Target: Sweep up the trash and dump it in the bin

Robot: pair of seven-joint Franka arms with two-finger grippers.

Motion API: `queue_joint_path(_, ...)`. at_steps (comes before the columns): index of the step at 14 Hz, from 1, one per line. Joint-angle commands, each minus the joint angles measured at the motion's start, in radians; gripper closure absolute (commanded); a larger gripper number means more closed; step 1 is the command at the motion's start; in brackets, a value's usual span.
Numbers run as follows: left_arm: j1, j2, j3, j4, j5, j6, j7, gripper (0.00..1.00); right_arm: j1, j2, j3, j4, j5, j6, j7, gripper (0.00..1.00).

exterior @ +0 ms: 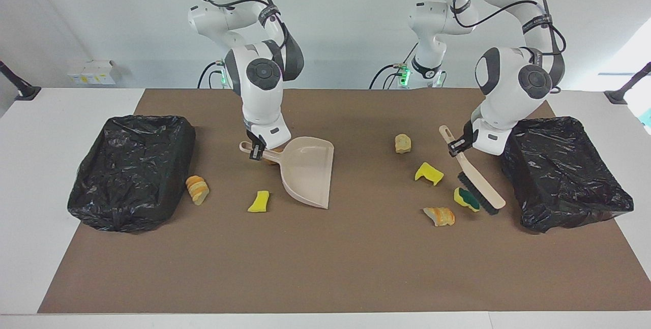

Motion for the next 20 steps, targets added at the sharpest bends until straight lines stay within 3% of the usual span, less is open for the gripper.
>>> queue_joint_path(1,0.055,0.025,-0.009,0.013,0.095,0.036,0.169,1.00,-0.005,-0.038,0.006,-0.057,-0.025,0.048,-0.039,1.00)
queue_joint_path(3,0.070,0.031,-0.009,0.012,0.182,0.058,0.307,1.00,-0.002,-0.041,0.006,-0.076,-0.027,0.096,-0.098,1.00)
queue_joint_path(9,0.097,0.071,-0.009,-0.047,0.242,0.177,0.367,1.00,0.007,-0.035,0.006,-0.079,-0.027,0.120,-0.109,1.00)
queue_joint_path(14,0.063,0.108,-0.015,-0.037,0.242,0.243,0.392,1.00,0.007,-0.031,0.006,-0.082,-0.027,0.130,-0.108,1.00)
queue_joint_path(20,-0.110,0.103,-0.019,-0.049,0.241,0.208,0.413,1.00,0.010,-0.031,0.007,-0.088,-0.027,0.139,-0.100,1.00)
